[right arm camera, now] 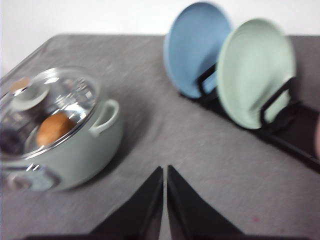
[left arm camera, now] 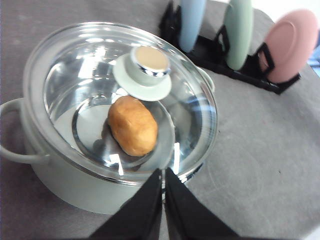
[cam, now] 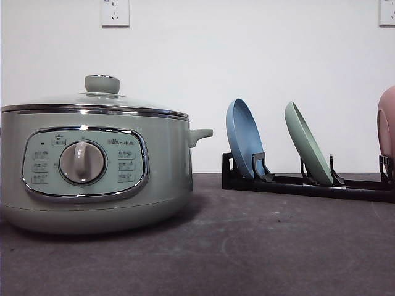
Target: Transfer potato from steamer to green plate
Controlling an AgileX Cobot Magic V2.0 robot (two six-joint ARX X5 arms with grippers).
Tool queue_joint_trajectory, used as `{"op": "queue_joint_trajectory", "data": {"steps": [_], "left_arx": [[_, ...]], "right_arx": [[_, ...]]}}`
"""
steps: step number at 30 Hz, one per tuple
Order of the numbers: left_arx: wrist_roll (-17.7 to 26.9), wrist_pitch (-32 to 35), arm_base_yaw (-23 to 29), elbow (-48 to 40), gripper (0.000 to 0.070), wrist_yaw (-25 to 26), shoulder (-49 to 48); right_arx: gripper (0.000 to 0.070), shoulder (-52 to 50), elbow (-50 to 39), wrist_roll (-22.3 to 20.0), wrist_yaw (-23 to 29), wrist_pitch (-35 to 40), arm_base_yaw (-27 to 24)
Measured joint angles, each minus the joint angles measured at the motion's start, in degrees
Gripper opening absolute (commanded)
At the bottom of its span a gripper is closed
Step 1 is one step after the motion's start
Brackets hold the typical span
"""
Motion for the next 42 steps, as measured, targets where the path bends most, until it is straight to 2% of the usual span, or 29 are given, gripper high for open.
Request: {"op": "queue_joint_trajectory", "data": {"steps": [6,8,9,11,14,15,17,33,42], "left_arx": [[0.88,0.18,-0.41,0.61,0.0002,0.38,-0.1],[1.0,0.18,-0.41,0.61,0.0025,0.38,-0.07],[1.1,0.18,-0.41,0.61,0.0072,0.38,-0.07],[1.2,0.16,-0.41,0.61,0.0203,0.38,-0.03],[1.31,0.18,-0.41,0.61,0.047,0.38,-0.05],[1.31,0.19,-0.41,0.61,0.0531,0.38,-0.05],[1.33,0.18,-0.41,0.61,0.0601,0.4,-0.05],[1.31,0.2,-0.41,0.61,0.0601,0.4,-0.05],[1.32,0.2,-0.41,0.61,0.06,0.4,-0.05]], "right_arx": [[0.0,3.09,1.48,-2.84,-1.08,-6.7,2.49],[0.0,3.26,1.48,-3.24,-1.08,-6.96,2.88],[0.0021,3.19,1.48,-3.38,-1.1,-6.88,2.94],[0.0153,3.09,1.48,-3.55,-1.08,-6.85,3.01],[0.0494,3.02,1.48,-3.55,-1.08,-6.76,3.01],[0.0529,3.04,1.48,-3.54,-1.08,-6.75,3.01],[0.0544,3.07,1.48,-3.51,-1.08,-6.74,3.01],[0.0544,3.08,1.48,-3.09,-0.86,-6.11,3.01],[0.0543,7.11,3.39,2.19,0.1,-0.62,3.01]]}}
